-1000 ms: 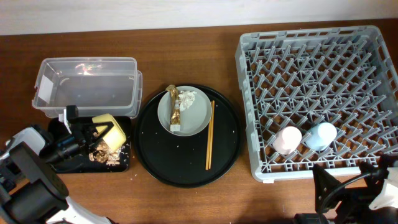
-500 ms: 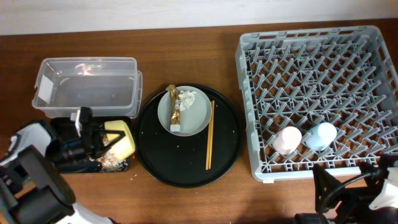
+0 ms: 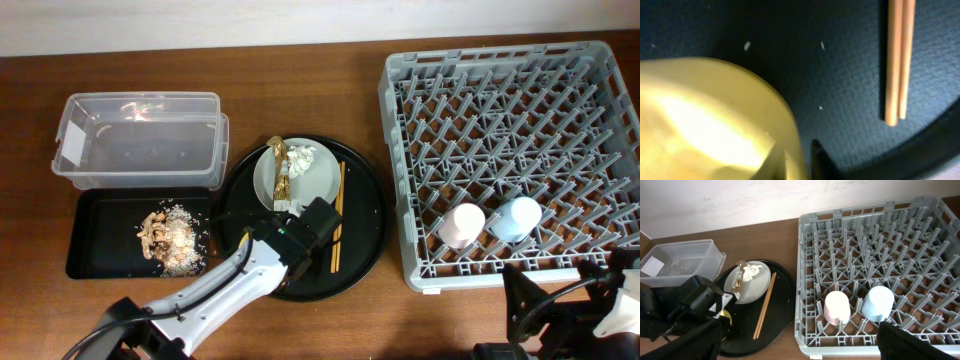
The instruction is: Sort waste into correct bins and load items into the dishwasher rack
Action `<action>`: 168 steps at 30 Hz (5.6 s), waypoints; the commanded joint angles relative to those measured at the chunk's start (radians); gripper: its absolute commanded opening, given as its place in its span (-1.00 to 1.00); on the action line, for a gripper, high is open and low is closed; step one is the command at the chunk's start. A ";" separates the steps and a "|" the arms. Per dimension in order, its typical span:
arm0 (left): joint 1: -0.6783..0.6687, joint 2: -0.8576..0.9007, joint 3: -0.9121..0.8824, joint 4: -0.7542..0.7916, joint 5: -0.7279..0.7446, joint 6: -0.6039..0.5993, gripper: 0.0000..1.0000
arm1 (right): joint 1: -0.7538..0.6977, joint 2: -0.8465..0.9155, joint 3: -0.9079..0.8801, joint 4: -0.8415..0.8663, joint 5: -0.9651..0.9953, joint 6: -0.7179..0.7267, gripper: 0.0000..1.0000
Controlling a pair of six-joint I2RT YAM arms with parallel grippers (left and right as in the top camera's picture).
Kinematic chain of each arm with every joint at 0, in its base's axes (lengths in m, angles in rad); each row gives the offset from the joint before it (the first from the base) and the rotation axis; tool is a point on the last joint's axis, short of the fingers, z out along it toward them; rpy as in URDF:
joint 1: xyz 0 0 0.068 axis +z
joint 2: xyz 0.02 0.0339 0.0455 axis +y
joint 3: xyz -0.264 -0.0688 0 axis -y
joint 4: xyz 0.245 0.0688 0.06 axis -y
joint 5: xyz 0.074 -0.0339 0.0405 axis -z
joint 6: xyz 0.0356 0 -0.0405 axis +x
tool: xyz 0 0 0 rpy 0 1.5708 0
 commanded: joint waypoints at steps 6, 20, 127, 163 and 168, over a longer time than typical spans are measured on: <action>0.089 -0.007 0.465 -0.216 -0.245 0.191 0.69 | 0.006 0.000 0.001 0.003 -0.005 -0.008 0.97; 0.379 0.347 0.601 -0.160 0.076 0.332 -0.99 | 0.006 0.000 0.001 0.003 -0.005 -0.008 0.97; 0.648 -1.548 -0.907 0.715 0.324 0.541 0.99 | 0.007 0.218 -0.323 -0.017 -0.438 -0.050 0.97; 0.648 -1.548 -0.907 0.715 0.324 0.541 0.99 | 0.456 0.581 -0.436 0.593 1.254 0.524 -0.92; 0.648 -1.548 -0.907 0.715 0.324 0.541 0.99 | 0.178 0.808 -0.436 0.927 1.275 0.149 -0.92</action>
